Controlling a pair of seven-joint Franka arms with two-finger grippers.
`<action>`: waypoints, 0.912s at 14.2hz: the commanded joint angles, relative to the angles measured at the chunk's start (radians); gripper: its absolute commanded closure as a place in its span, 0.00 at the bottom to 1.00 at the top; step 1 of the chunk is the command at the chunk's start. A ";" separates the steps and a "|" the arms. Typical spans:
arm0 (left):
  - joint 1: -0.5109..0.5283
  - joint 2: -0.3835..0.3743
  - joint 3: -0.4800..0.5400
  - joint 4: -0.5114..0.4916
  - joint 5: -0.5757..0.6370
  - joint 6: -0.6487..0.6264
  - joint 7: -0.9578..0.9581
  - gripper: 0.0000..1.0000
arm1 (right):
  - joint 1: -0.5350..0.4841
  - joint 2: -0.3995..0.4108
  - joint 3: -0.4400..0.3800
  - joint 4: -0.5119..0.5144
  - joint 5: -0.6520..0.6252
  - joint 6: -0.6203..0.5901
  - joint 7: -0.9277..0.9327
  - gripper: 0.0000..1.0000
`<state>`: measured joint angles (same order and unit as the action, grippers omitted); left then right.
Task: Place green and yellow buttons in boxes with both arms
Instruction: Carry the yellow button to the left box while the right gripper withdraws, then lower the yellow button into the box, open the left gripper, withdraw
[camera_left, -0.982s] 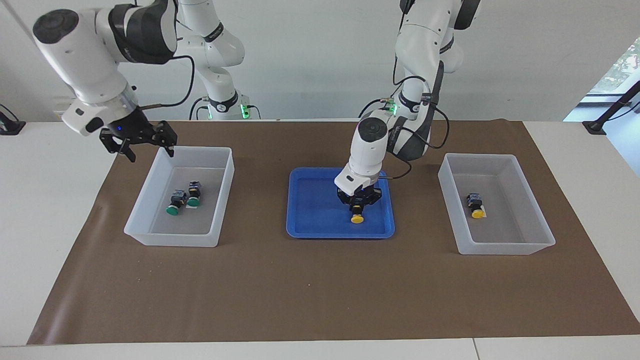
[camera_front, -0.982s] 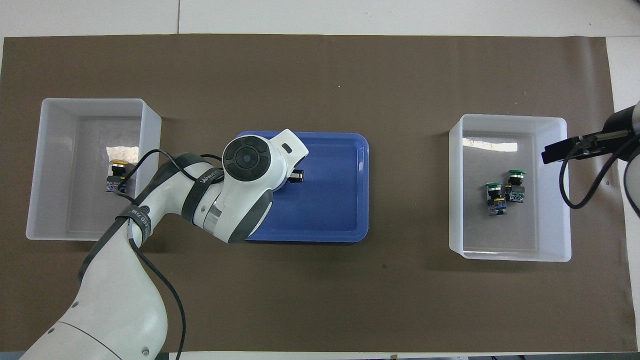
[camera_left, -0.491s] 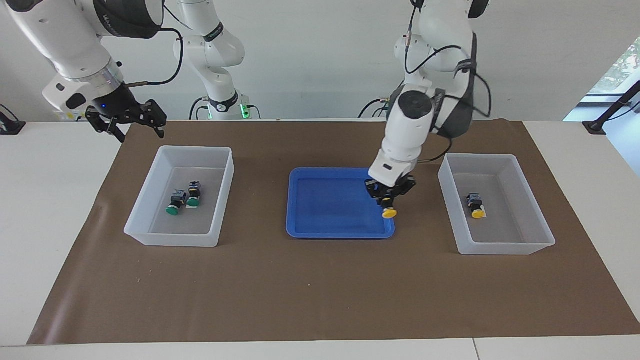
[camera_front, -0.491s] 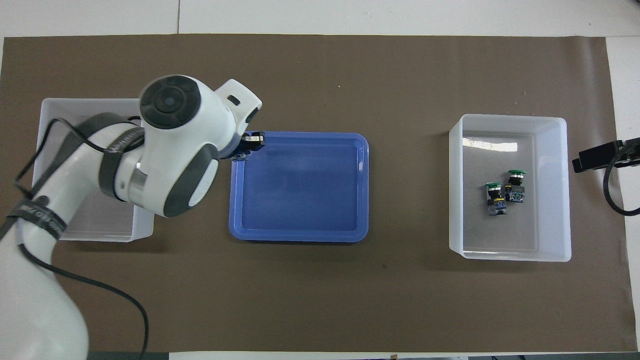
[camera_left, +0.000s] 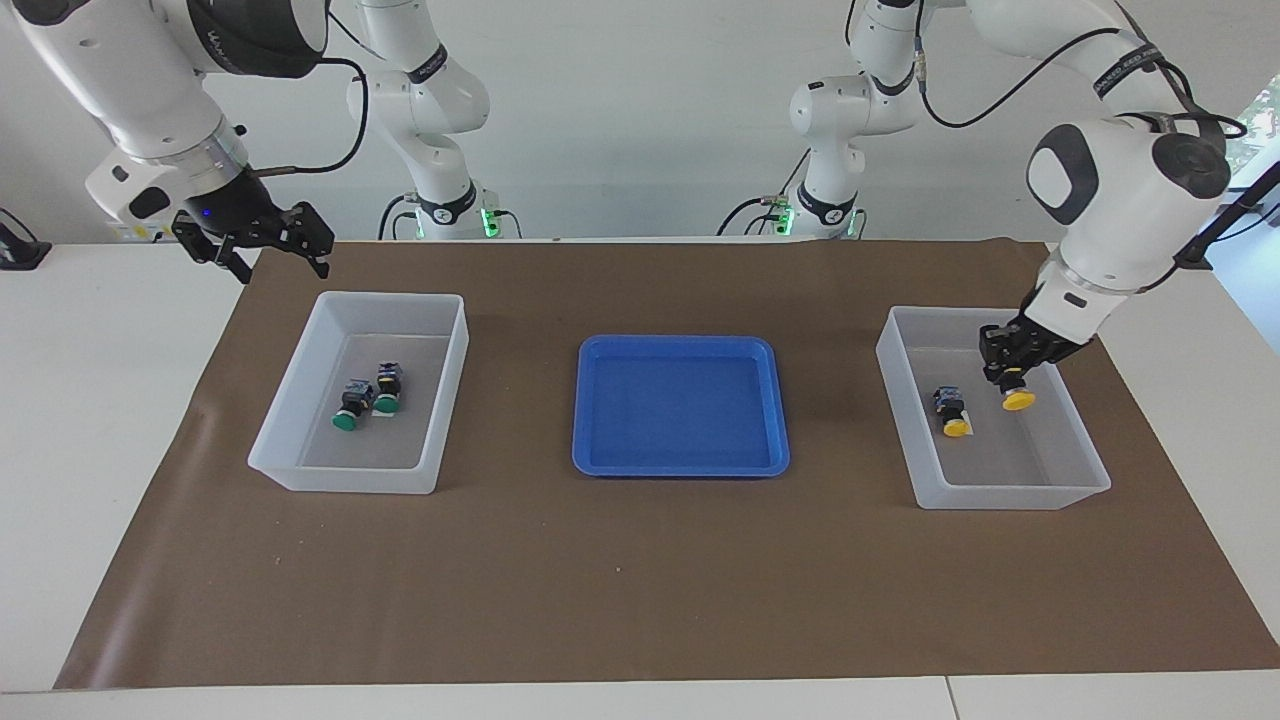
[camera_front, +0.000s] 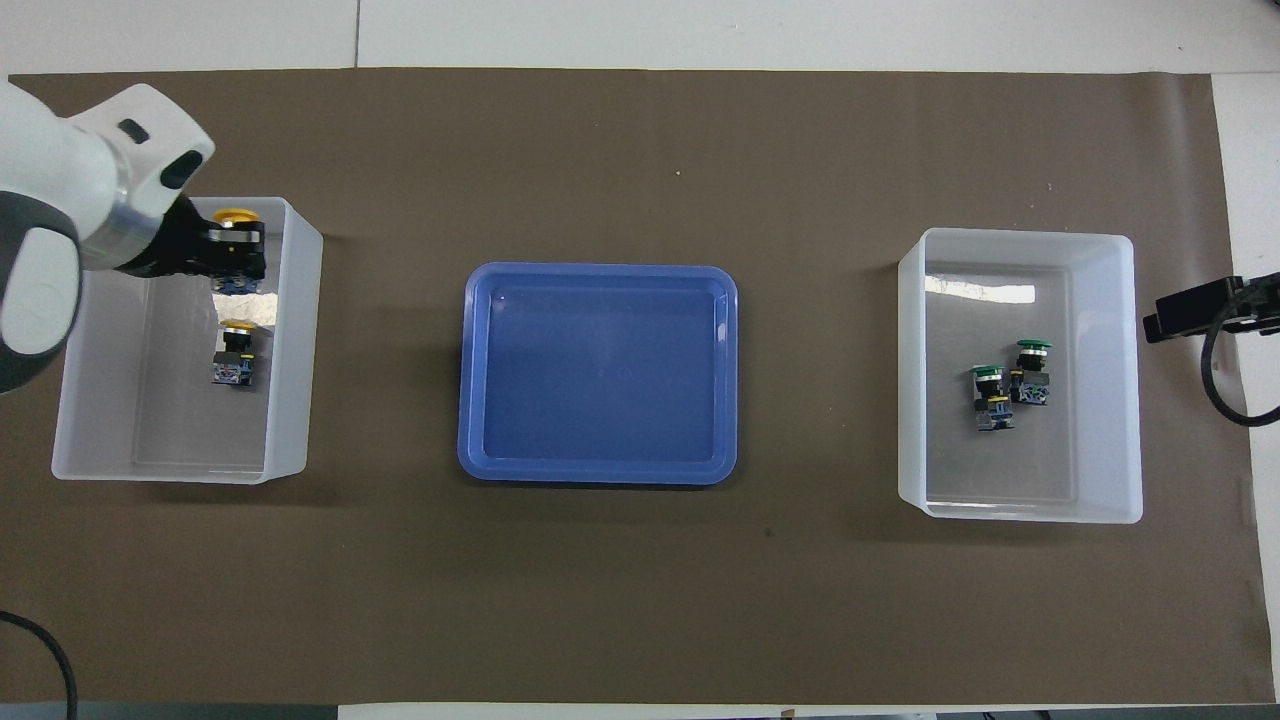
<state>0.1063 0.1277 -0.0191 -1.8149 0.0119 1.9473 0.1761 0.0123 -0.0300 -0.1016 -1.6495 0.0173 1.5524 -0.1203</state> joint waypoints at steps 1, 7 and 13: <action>0.039 -0.071 -0.013 -0.240 -0.013 0.196 0.049 1.00 | 0.021 0.008 -0.021 -0.009 -0.017 0.008 0.034 0.00; 0.101 -0.065 -0.010 -0.463 -0.013 0.384 0.063 1.00 | 0.000 0.002 -0.020 0.000 -0.008 0.006 0.033 0.00; 0.113 -0.060 -0.010 -0.478 -0.013 0.415 0.063 0.00 | 0.001 -0.004 -0.020 -0.007 -0.013 -0.008 0.028 0.00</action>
<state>0.2040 0.1041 -0.0208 -2.2639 0.0114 2.3476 0.2171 0.0179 -0.0195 -0.1239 -1.6453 0.0156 1.5524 -0.1014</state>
